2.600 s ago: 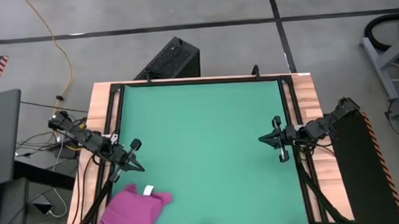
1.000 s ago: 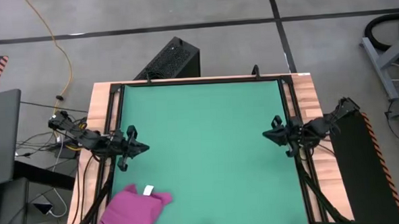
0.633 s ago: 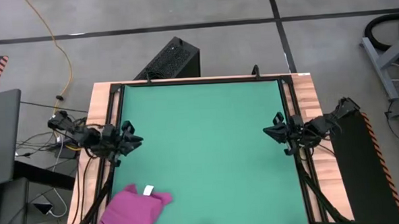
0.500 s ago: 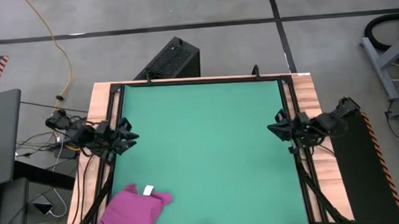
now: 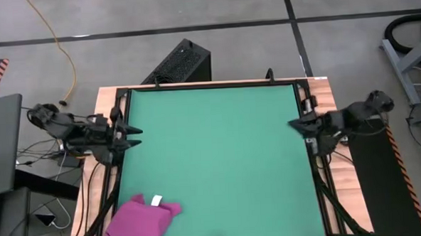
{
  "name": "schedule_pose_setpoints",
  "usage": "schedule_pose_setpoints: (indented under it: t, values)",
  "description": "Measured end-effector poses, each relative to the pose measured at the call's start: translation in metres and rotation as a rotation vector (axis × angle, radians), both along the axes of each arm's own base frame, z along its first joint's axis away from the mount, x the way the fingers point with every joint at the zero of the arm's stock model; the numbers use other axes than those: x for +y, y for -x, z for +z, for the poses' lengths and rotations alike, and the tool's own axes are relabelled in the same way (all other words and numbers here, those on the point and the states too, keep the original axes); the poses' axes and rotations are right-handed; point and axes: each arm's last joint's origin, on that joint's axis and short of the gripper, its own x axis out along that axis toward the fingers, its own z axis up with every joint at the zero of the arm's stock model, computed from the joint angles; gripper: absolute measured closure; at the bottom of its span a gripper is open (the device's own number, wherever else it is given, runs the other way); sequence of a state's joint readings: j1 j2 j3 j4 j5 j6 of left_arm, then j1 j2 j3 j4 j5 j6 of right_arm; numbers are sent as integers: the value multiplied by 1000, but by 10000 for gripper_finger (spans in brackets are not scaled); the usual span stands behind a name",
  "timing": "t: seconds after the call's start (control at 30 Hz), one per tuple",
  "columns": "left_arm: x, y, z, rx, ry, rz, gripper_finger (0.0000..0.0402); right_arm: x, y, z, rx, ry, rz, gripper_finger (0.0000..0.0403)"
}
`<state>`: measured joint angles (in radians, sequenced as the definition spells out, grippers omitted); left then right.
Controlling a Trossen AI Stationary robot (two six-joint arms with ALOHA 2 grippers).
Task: Roll towel
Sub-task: Roll the pink towel
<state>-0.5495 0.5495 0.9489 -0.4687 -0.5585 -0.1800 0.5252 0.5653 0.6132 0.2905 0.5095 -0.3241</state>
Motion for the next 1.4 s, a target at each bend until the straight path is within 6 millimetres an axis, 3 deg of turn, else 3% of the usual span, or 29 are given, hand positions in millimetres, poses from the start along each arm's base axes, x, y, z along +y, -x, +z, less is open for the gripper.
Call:
schedule_pose_setpoints:
  t: [0.2, 0.4, 0.53, 0.77, 0.83, 1.07, 1.4]
  values:
    - [-10, -15, -7, 128, -17, 5, 253, 36, -80, -16, 268, 0, -26, 358]
    - [-15, -24, -19, 246, -2, 30, 253, 73, -160, -79, 530, -60, -31, 333]
    - [-18, -29, -22, 270, -20, 24, 253, 96, -207, -120, 630, 7, -29, 302]
    - [-20, -33, -24, 289, -67, 19, 253, 136, -281, -158, 672, 258, 99, 230]
    - [-20, -33, -24, 288, -67, 19, 253, 146, -299, -166, 670, 358, 139, 217]
    - [-20, -33, -25, 291, -69, 20, 253, 162, -347, -157, 631, 611, 294, 212]
    - [-20, -33, -25, 296, -72, 21, 253, 162, -384, -182, 783, 816, 344, 215]
